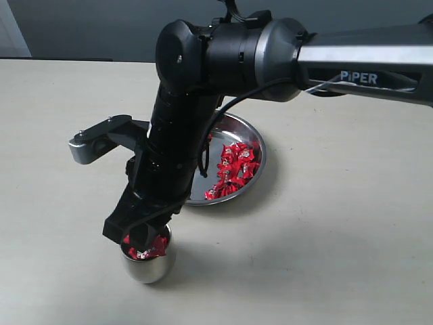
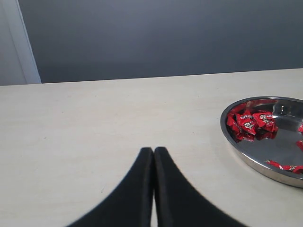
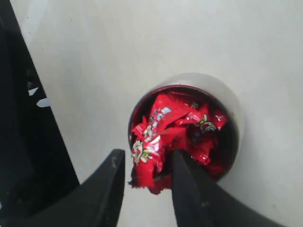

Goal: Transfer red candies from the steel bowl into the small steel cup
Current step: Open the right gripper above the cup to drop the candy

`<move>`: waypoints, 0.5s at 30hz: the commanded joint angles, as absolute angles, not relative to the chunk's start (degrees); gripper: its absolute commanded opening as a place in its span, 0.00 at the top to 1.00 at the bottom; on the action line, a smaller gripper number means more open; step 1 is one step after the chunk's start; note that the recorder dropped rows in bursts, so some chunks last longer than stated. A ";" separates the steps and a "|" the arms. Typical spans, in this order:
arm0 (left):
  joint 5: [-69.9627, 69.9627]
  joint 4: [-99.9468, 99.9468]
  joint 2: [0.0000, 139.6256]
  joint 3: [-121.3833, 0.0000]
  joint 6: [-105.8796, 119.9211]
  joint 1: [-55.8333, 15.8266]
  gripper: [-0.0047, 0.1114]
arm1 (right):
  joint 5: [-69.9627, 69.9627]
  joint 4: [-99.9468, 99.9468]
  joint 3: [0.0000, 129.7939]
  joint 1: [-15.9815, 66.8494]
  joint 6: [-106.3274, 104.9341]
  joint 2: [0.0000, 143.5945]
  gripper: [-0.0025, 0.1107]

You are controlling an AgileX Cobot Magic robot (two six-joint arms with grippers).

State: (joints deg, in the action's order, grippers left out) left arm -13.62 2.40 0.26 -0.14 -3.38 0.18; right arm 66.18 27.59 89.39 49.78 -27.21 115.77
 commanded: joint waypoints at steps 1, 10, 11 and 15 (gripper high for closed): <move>-13.29 2.54 0.00 0.00 -3.50 0.42 0.96 | 66.06 27.70 89.49 49.77 -27.39 115.57 0.65; -13.29 2.54 0.00 0.00 -3.50 0.42 0.96 | 65.68 27.44 89.49 49.77 -27.39 115.57 0.55; -13.29 2.54 0.00 0.00 -3.50 0.42 0.96 | 65.68 27.44 89.49 49.77 -27.39 115.57 0.55; -13.29 2.54 0.00 0.00 -3.50 0.42 0.96 | 65.68 27.44 89.49 49.77 -27.39 115.57 0.55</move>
State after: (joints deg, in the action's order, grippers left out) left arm -13.62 2.40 0.26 -0.14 -3.38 0.18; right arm 65.98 27.59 89.39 49.78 -27.21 115.77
